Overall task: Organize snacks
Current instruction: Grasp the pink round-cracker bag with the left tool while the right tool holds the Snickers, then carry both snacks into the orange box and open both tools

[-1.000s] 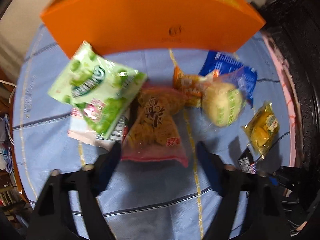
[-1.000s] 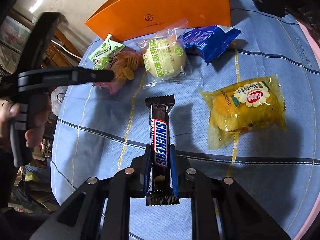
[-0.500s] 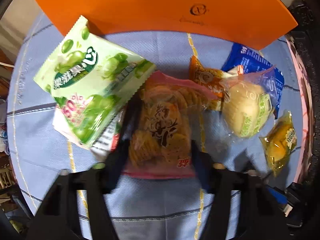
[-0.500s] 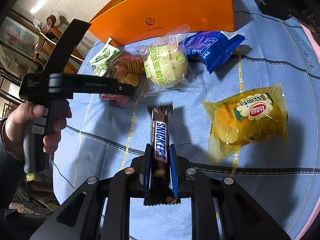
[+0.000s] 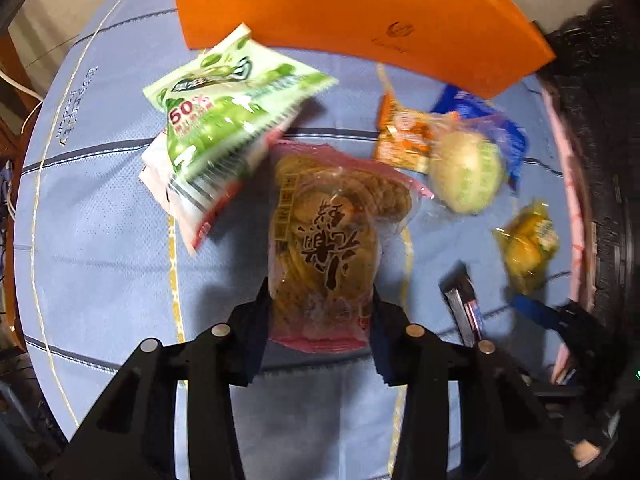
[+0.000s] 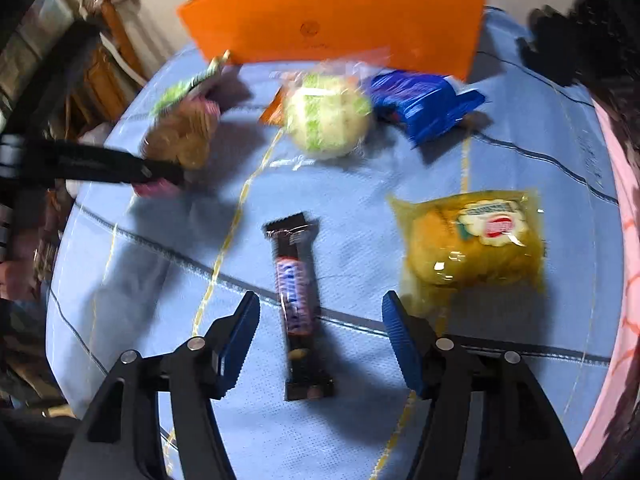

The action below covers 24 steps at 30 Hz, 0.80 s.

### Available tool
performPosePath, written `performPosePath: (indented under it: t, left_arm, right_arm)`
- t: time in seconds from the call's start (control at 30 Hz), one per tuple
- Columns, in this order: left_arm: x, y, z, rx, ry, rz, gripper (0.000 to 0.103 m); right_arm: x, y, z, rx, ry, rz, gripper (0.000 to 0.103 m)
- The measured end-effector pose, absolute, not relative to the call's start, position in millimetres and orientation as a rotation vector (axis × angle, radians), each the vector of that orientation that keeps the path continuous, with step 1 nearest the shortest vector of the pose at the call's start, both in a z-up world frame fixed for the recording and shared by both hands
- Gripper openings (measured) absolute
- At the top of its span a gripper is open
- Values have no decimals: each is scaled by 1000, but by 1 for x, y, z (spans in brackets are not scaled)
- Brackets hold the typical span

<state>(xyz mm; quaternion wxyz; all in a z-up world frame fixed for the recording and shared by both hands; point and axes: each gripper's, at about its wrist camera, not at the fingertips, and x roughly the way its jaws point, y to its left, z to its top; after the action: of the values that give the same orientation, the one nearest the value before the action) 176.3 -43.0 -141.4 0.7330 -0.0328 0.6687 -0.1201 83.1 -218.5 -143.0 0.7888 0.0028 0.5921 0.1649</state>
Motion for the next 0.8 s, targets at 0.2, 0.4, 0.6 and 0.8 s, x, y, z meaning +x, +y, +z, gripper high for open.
performPosePath:
  t: [0.2,0.4,0.6,0.8]
  left_arm:
    - [160,-41,-129,-104,1454,-273,42]
    - [146,-17,-127,-139,1459,-270,42]
    - [139,-14,-123,-137,1447,-279,42]
    - [138,-14,-106,-127,1418,-289,42]
  right_arm:
    - [89,-199,-163,-91,1309,336,31]
    - [81,-184,-156,-220,1279,316,17]
    - [84,-225,-133,128,1284,344,17]
    - [88,-225,-107,121,1233,337,17]
